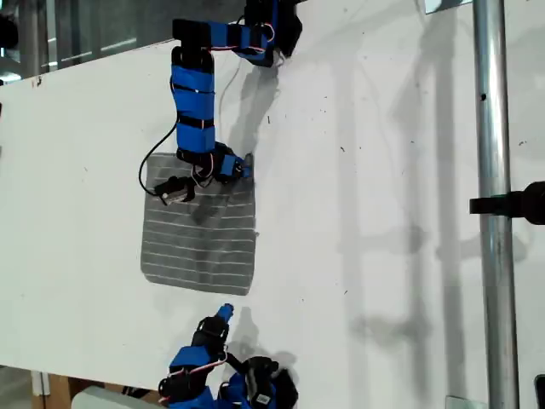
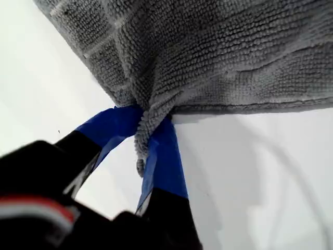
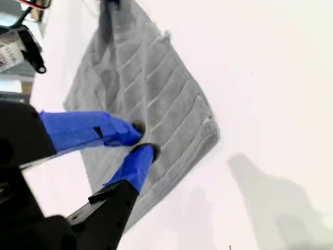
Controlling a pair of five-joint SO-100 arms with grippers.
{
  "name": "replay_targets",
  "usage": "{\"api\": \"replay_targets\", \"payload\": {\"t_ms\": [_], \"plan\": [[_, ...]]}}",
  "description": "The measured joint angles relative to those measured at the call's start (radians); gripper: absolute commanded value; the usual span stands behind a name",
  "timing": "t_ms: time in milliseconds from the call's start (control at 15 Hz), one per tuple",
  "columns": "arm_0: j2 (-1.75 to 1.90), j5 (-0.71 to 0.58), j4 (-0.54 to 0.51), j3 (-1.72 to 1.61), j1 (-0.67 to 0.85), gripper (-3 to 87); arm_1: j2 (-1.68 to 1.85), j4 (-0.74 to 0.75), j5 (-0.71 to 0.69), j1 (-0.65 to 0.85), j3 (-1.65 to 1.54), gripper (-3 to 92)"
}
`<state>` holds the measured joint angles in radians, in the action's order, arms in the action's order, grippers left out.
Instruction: Grasp corners of a towel and fold twice.
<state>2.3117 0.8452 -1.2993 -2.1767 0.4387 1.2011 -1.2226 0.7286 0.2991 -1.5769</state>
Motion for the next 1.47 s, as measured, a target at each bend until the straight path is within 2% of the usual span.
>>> {"api": "replay_targets", "payload": {"t_ms": [133, 267, 667, 867, 1067, 1133, 1200, 1467], "plan": [[-0.261, -0.161, 0.000, 0.178, 0.060, 31.1, 0.000, -0.005, 0.017, -0.015, 0.000, -0.2], [-0.408, -0.221, 0.006, 0.270, 0.071, 30.6, 0.000, -0.009, 0.025, -0.025, 0.000, -0.2], [-0.611, -0.204, 0.202, 0.161, 0.087, 28.7, 0.012, -0.014, 0.029, -0.034, 0.000, -0.2], [-0.775, -0.161, 0.235, 0.167, 0.089, 24.7, 0.049, -0.018, 0.029, -0.048, 0.000, -0.2], [-0.885, -0.123, 0.210, 0.245, 0.106, 15.9, 0.084, -0.044, 0.037, -0.052, 0.000, -0.2], [-0.940, -0.120, 0.172, 0.299, 0.107, 2.6, 0.098, -0.052, 0.043, -0.052, 0.000, -0.2], [-0.999, -0.124, 0.124, 0.379, 0.106, -2.9, 0.115, -0.057, 0.044, -0.054, 0.000, -0.2], [-1.039, -0.120, 0.046, 0.477, 0.063, -3.0, 0.155, -0.067, 0.046, -0.063, 0.000, -0.2]]}}
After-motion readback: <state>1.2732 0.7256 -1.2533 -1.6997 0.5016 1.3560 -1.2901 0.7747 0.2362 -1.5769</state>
